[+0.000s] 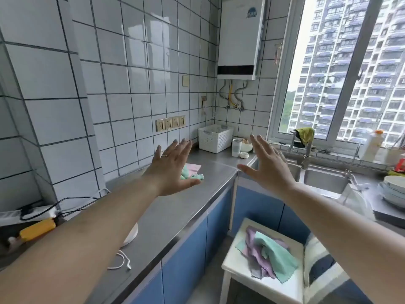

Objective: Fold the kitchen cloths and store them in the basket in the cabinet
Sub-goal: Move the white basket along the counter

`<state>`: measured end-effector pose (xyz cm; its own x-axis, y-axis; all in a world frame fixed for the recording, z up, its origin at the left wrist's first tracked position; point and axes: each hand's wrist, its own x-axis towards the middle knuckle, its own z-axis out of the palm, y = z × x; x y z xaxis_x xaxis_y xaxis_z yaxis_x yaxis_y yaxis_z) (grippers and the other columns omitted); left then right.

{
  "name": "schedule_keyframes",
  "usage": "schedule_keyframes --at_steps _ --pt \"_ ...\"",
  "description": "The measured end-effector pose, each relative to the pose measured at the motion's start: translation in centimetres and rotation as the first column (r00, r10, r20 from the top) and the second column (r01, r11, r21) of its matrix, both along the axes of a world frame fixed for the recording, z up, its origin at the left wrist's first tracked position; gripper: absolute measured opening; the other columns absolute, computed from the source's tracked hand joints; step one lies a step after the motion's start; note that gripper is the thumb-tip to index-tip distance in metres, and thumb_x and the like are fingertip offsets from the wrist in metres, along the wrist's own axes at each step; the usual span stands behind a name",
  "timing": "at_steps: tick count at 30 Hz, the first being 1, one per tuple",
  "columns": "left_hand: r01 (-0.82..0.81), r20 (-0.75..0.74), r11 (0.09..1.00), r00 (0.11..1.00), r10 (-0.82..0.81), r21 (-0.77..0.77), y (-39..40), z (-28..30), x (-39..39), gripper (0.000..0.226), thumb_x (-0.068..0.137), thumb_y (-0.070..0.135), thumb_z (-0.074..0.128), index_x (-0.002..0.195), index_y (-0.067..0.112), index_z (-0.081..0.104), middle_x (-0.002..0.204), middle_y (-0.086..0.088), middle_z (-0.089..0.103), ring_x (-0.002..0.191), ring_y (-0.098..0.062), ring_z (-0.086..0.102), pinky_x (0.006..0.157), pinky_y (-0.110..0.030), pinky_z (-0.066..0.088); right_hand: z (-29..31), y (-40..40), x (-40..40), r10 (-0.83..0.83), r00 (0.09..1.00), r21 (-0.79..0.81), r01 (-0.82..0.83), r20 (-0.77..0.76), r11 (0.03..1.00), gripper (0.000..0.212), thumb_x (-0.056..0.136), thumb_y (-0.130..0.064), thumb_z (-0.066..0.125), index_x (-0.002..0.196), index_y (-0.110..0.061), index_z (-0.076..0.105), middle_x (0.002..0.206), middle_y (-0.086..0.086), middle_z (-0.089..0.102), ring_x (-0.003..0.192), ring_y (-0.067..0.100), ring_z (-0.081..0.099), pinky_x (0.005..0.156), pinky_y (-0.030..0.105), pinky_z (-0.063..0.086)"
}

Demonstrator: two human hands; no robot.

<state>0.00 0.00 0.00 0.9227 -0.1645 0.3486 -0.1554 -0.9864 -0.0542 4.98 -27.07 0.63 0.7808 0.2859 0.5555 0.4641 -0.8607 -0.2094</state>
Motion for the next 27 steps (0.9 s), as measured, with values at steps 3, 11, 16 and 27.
schedule_keyframes --at_steps 3,11,16,27 --pt "-0.011 -0.014 1.0 1.0 0.011 -0.01 1.3 -0.8 2.5 0.102 0.079 0.076 0.034 0.148 0.021 -0.017 0.158 0.003 -0.016 0.145 -0.015 -0.014 0.118 -0.048 -0.004 -1.2 1.5 2.6 -0.003 0.999 0.022 0.004 -0.032 1.0 0.089 0.082 -0.061 0.053 0.151 -0.028 0.008 0.158 -0.001 0.011 0.145 0.019 0.013 0.118 0.043 0.013" --pt "-0.042 -0.078 0.974 0.997 0.025 -0.224 6.2 -2.0 15.6 0.103 0.08 0.071 0.041 0.149 0.019 -0.016 0.158 -0.001 -0.015 0.146 -0.017 -0.01 0.117 -0.044 -0.002 -3.9 6.0 12.8 -0.039 0.985 0.092 0.055 -0.168 0.994 0.088 0.082 -0.062 0.054 0.15 -0.031 0.008 0.158 -0.002 0.013 0.144 0.023 0.018 0.116 0.048 0.02" --pt "-0.03 -0.117 0.965 0.993 0.0 -0.259 8.2 -1.7 24.2 0.105 0.08 0.072 0.042 0.149 0.018 -0.015 0.158 -0.001 -0.015 0.146 -0.018 -0.01 0.117 -0.045 -0.002 -4.3 7.6 19.0 -0.044 0.975 0.131 0.074 -0.218 0.989 0.087 0.081 -0.061 0.055 0.15 -0.03 0.011 0.157 -0.001 0.016 0.142 0.024 0.023 0.112 0.05 0.028" --pt "0.025 -0.059 0.799 0.995 -0.076 -0.6 6.6 -3.0 41.5 0.098 0.083 0.048 0.063 0.151 0.011 0.002 0.159 -0.004 0.006 0.146 -0.017 0.009 0.116 -0.032 0.013 -4.4 7.4 35.9 -0.026 0.937 0.252 0.12 -0.349 0.96 0.078 0.086 -0.053 0.055 0.15 -0.024 0.019 0.153 0.0 0.029 0.138 0.018 0.03 0.105 0.03 0.031"
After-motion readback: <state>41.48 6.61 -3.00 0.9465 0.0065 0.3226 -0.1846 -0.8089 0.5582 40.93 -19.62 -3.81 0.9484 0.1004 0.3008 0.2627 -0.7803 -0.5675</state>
